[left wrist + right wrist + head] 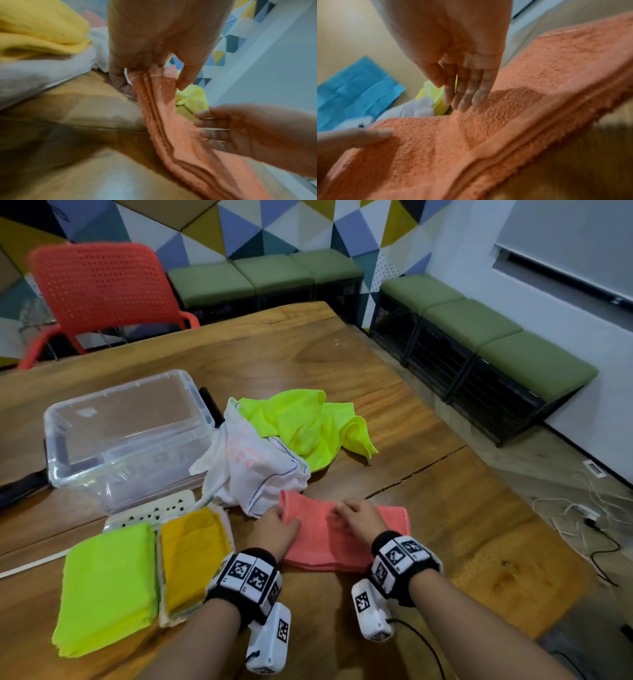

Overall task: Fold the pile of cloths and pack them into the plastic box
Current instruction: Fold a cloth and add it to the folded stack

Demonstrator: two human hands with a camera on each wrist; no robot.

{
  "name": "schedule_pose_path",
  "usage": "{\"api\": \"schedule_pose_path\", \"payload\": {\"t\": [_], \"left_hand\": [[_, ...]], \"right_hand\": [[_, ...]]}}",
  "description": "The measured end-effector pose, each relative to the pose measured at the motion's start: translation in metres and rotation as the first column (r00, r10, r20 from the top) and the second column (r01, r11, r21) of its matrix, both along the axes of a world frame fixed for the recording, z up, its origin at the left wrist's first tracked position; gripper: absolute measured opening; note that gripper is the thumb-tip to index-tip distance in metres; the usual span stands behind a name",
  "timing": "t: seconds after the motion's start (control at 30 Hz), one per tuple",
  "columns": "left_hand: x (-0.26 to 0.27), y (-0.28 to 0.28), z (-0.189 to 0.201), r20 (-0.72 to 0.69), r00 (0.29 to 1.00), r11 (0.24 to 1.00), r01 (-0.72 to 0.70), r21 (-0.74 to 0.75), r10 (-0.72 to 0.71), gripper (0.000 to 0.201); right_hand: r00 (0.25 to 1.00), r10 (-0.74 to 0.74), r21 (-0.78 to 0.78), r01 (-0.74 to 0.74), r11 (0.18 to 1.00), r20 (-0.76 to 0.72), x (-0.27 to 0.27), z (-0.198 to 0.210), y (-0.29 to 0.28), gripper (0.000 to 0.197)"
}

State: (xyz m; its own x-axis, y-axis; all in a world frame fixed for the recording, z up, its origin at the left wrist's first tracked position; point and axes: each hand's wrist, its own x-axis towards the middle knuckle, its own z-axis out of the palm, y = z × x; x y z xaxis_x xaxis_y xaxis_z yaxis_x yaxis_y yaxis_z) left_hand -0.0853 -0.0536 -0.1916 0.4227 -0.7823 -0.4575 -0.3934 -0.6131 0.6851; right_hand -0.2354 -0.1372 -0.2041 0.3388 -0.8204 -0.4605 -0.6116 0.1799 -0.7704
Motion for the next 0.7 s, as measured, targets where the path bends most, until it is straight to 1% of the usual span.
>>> {"api": "schedule_pose_path", "payload": {"t": [0.03, 0.07, 0.1, 0.13, 0.17, 0.23, 0.27, 0.3, 0.33, 0.37, 0.4, 0.43, 0.47, 0.5, 0.53, 0.6, 0.63, 0.67, 0.7], "left_hand": [[-0.007, -0.001, 0.006, -0.029, 0.999, 0.999, 0.012, -0.053, -0.013, 0.028], [-0.017, -0.003, 0.01, -0.071, 0.997, 0.995, 0.035, -0.097, -0.042, 0.024], [-0.026, -0.004, 0.015, -0.112, 0.99, 0.989, 0.07, -0.13, -0.085, 0.019], [-0.035, -0.005, 0.017, -0.142, 0.98, 0.982, 0.115, -0.149, -0.136, 0.016], [-0.042, -0.006, 0.018, -0.159, 0.969, 0.974, 0.164, -0.158, -0.189, 0.016], [-0.049, -0.008, 0.015, -0.133, 0.955, 0.957, 0.244, -0.155, -0.265, 0.021], [-0.049, -0.009, 0.012, -0.079, 0.957, 0.952, 0.266, -0.149, -0.279, 0.022], [-0.048, -0.01, 0.01, 0.025, 0.956, 0.946, 0.292, -0.143, -0.292, 0.023], [-0.047, -0.01, 0.006, 0.163, 0.931, 0.929, 0.347, -0.127, -0.326, 0.027], [-0.048, -0.01, 0.002, 0.289, 0.875, 0.9, 0.427, -0.084, -0.388, 0.034], [-0.048, -0.009, -0.003, 0.376, 0.801, 0.861, 0.508, -0.015, -0.466, 0.043], [-0.049, -0.008, -0.007, 0.429, 0.722, 0.816, 0.575, 0.065, -0.543, 0.051], [-0.05, -0.008, -0.012, 0.455, 0.651, 0.771, 0.619, 0.146, -0.608, 0.056], [-0.052, -0.008, -0.015, 0.464, 0.598, 0.738, 0.641, 0.211, -0.653, 0.058], [-0.053, -0.009, -0.019, 0.46, 0.571, 0.718, 0.647, 0.257, -0.68, 0.059], [-0.055, -0.01, -0.023, 0.441, 0.561, 0.706, 0.637, 0.309, -0.7, 0.058], [-0.055, -0.011, -0.024, 0.438, 0.571, 0.714, 0.625, 0.318, -0.695, 0.057], [-0.055, -0.011, -0.024, 0.44, 0.591, 0.731, 0.609, 0.308, -0.677, 0.057], [-0.055, -0.012, -0.024, 0.435, 0.626, 0.759, 0.587, 0.283, -0.647, 0.057]], "right_hand": [[0.983, -0.123, 0.166, 0.1, 0.981, 0.135, -0.001, 0.001, 0.001, 0.031], [0.947, -0.228, 0.33, 0.146, 0.933, 0.226, -0.002, 0.003, 0.004, 0.033], [0.908, -0.31, 0.45, 0.16, 0.879, 0.282, -0.005, 0.005, 0.006, 0.035], [0.891, -0.339, 0.505, 0.152, 0.849, 0.302, -0.007, 0.007, 0.008, 0.037], [0.889, -0.332, 0.507, 0.138, 0.851, 0.315, -0.01, 0.008, 0.008, 0.035], [0.922, -0.263, 0.389, 0.14, 0.911, 0.284, -0.018, 0.003, 0.007, 0.019], [0.945, -0.227, 0.319, 0.146, 0.937, 0.236, -0.022, 0.0, 0.006, 0.011], [0.959, -0.212, 0.269, 0.158, 0.95, 0.185, -0.026, -0.004, 0.005, 0.012], [0.968, -0.206, 0.241, 0.168, 0.956, 0.145, -0.029, -0.005, 0.006, 0.019], [0.969, -0.213, 0.221, 0.182, 0.958, 0.128, -0.031, -0.006, 0.006, 0.026], [0.965, -0.232, 0.201, 0.206, 0.958, 0.119, -0.032, -0.007, 0.008, 0.031], [0.96, -0.257, 0.182, 0.234, 0.955, 0.113, -0.034, -0.007, 0.009, 0.034], [0.951, -0.289, 0.171, 0.268, 0.948, 0.109, -0.036, -0.009, 0.01, 0.033], [0.942, -0.317, 0.171, 0.297, 0.939, 0.108, -0.037, -0.01, 0.01, 0.031], [0.935, -0.337, 0.174, 0.316, 0.933, 0.108, -0.037, -0.01, 0.011, 0.029], [0.925, -0.36, 0.174, 0.338, 0.925, 0.118, -0.036, -0.011, 0.012, 0.028], [0.92, -0.373, 0.167, 0.351, 0.921, 0.121, -0.034, -0.012, 0.013, 0.028], [0.915, -0.383, 0.16, 0.362, 0.918, 0.125, -0.032, -0.012, 0.015, 0.028], [0.91, -0.391, 0.154, 0.37, 0.916, 0.14, -0.029, -0.013, 0.016, 0.027]]}}
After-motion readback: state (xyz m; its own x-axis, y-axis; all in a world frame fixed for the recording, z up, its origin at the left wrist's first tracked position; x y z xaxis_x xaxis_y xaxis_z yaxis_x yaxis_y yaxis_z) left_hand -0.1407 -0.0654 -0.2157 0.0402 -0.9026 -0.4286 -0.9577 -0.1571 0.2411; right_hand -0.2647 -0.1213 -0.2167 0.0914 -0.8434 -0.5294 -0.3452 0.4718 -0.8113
